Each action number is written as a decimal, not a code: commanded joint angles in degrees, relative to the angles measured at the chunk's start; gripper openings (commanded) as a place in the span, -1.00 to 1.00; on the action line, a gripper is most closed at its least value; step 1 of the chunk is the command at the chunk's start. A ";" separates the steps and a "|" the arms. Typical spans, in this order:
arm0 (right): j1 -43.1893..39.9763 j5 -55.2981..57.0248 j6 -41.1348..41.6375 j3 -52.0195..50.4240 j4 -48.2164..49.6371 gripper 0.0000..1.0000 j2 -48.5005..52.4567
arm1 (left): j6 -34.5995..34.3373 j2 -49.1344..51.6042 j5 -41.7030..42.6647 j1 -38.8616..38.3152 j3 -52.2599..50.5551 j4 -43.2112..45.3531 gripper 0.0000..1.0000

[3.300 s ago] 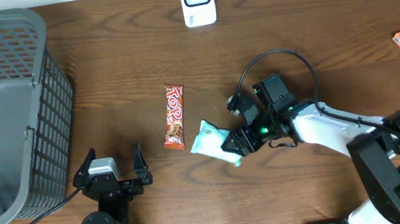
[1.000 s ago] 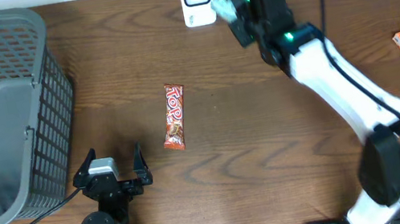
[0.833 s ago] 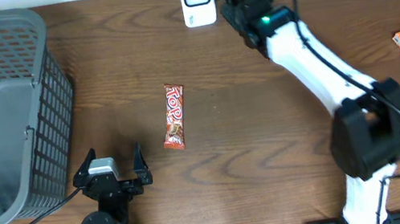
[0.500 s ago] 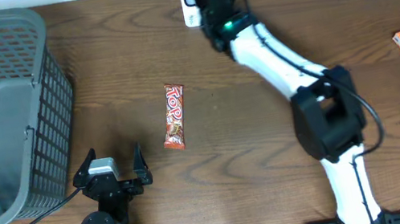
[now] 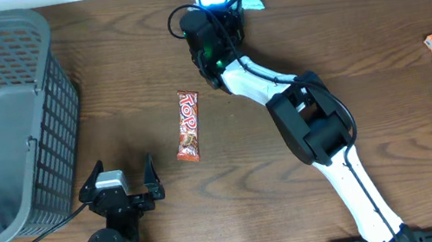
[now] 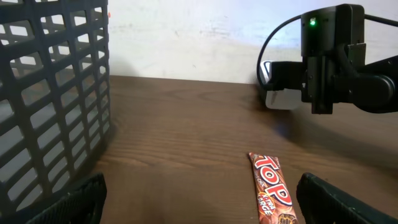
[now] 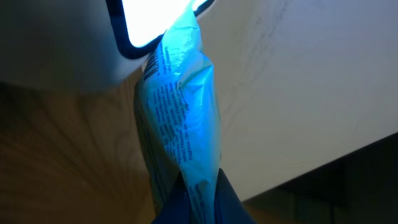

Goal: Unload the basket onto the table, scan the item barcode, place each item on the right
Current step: 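Hold the wipes pack in front of the scanner with the right gripper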

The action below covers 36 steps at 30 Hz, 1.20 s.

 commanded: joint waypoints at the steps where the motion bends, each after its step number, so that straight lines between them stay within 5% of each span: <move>1: 0.09 2.64 -4.72 0.85 0.42 -0.98 -0.55 | 0.76 -0.37 -1.14 -0.22 -1.55 -1.25 0.96; 16: 1.64 0.42 -4.57 0.85 2.75 -0.98 -5.27 | 0.76 -0.37 -1.14 -0.22 -1.55 -1.25 0.96; 36: 1.55 3.19 1.97 0.83 -8.68 -0.98 -5.99 | 0.76 -0.37 -1.14 -0.22 -1.55 -1.25 0.96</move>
